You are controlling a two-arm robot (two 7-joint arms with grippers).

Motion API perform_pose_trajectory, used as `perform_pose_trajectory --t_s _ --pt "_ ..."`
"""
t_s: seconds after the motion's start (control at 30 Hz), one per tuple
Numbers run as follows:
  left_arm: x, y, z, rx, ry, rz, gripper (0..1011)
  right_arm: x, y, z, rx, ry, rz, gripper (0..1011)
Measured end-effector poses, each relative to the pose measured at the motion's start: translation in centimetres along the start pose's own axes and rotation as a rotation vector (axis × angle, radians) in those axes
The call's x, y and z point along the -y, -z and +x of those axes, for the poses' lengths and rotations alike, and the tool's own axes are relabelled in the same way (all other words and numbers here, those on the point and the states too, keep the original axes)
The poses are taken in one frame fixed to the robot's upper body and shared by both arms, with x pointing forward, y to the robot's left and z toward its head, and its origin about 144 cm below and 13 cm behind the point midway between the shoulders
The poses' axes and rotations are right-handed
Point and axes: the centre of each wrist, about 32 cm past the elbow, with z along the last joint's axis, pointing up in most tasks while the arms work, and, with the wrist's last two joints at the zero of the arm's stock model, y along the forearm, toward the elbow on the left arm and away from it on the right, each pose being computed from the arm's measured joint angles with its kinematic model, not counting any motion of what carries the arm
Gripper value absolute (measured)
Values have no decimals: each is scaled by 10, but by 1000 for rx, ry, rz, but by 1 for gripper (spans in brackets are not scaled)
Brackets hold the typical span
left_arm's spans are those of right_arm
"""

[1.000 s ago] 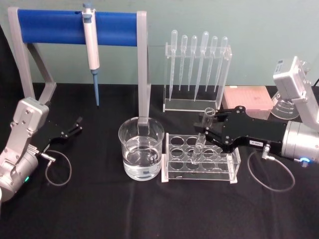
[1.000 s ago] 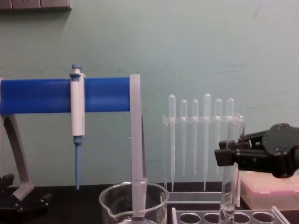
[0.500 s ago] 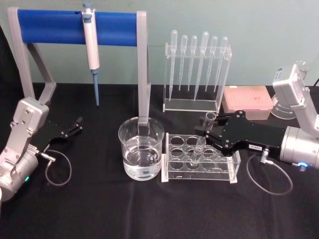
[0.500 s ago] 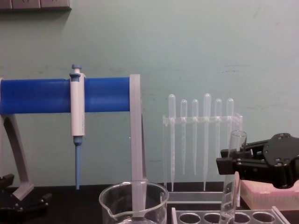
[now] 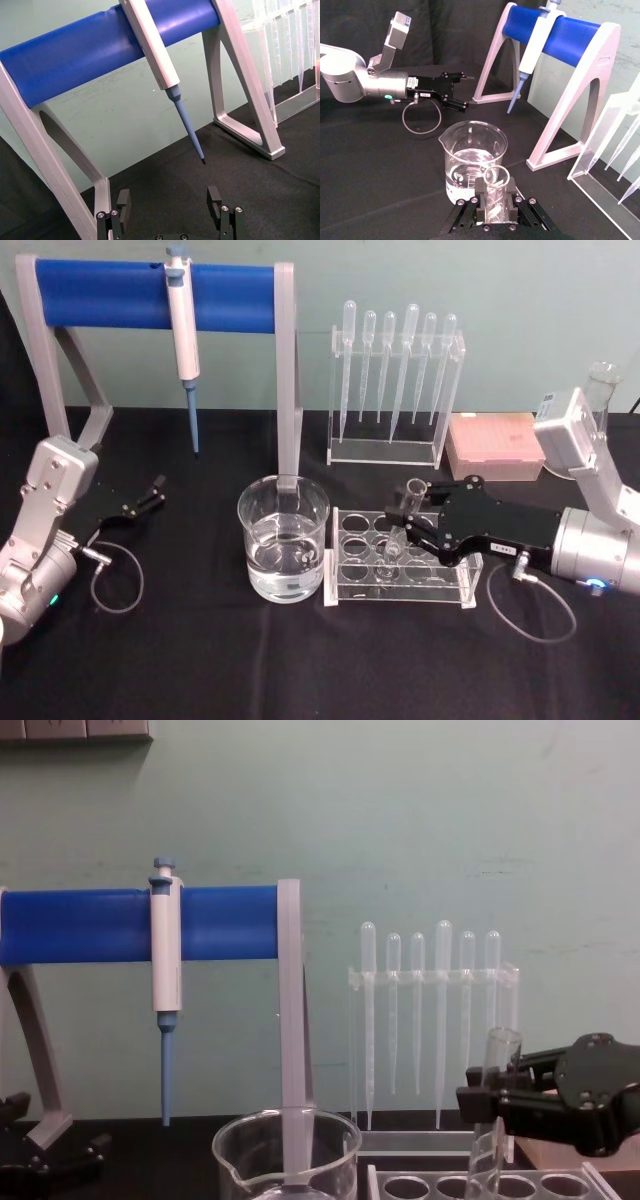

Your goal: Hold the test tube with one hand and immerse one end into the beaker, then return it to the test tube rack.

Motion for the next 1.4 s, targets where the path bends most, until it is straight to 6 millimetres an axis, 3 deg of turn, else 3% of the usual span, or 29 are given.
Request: perform_pose_trajectory --t_s 0.57,0.87,1.2,1.4 --pt "0 0 0 0 0 0 1000 -1 3 -2 1 10 0 256" --pt "0 0 0 0 0 0 1000 -1 3 -2 2 9 0 528" --pt "0 0 0 0 0 0 1000 11 -17 -10 67 56 102 857" --pt "0 0 0 0 0 0 1000 19 -25 -16 79 117 163 982"
